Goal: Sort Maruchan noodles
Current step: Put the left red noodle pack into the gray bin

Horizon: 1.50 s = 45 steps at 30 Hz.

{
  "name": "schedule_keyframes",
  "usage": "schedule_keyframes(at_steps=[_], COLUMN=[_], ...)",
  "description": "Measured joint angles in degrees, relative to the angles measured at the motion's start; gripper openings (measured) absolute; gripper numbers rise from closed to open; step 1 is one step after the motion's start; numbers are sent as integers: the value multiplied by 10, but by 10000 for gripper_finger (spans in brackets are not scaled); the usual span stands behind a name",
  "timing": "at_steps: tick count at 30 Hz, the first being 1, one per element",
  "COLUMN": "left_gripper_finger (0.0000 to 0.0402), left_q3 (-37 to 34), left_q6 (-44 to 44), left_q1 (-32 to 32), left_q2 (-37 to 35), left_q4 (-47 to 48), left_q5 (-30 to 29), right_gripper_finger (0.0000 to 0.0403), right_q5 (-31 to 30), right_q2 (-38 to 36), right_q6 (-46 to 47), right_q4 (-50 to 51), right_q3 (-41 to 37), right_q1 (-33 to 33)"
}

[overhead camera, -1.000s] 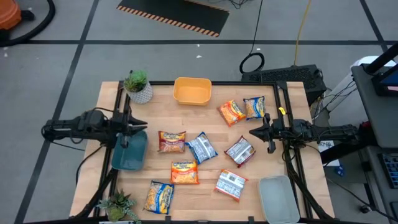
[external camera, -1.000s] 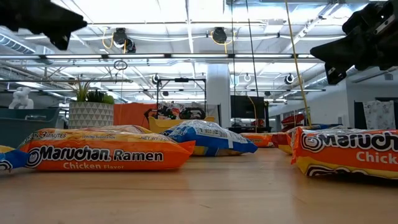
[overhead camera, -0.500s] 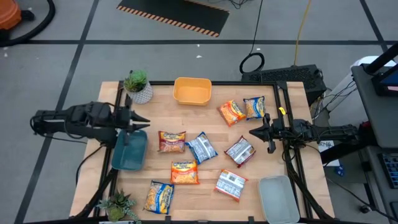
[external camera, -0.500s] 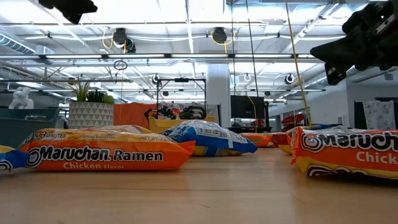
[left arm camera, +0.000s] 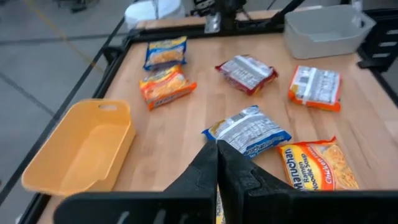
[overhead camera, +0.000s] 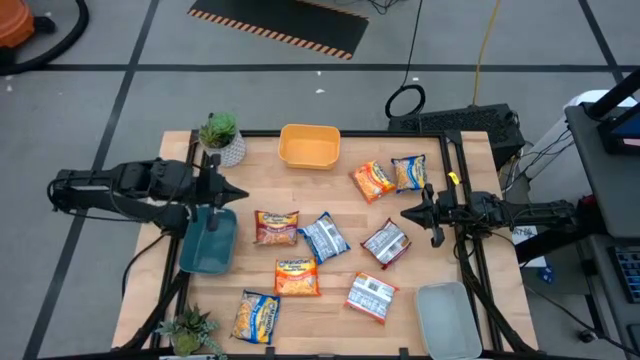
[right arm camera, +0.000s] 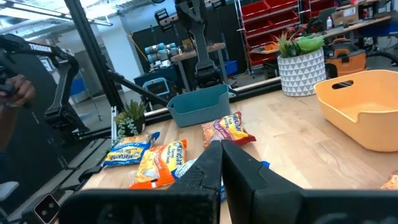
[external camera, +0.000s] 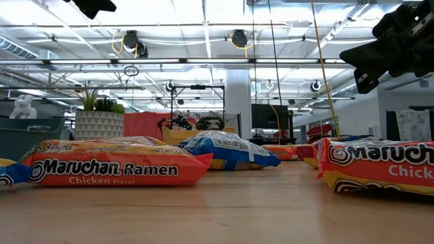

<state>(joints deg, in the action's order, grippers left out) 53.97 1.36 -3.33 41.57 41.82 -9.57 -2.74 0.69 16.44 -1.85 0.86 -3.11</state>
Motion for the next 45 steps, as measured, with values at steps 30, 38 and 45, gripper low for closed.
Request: schedule_keyframes(at_steps=[30, 38, 45], left_gripper_finger=[30, 107, 149], left_q3=[110, 109, 109], left_q6=[-58, -42, -1], left_q1=[134, 141, 141], left_q2=[294, 361, 398], left_q4=[189, 189, 206], left_q5=[22, 25, 25], right_gripper_finger=[4, 4, 4], right_q5=[-31, -30, -30], right_q2=[0, 0, 0], right_q6=[15, 24, 29], right_q4=[-1, 0, 0], right_q3=[0, 0, 0], right_q1=[0, 0, 0])
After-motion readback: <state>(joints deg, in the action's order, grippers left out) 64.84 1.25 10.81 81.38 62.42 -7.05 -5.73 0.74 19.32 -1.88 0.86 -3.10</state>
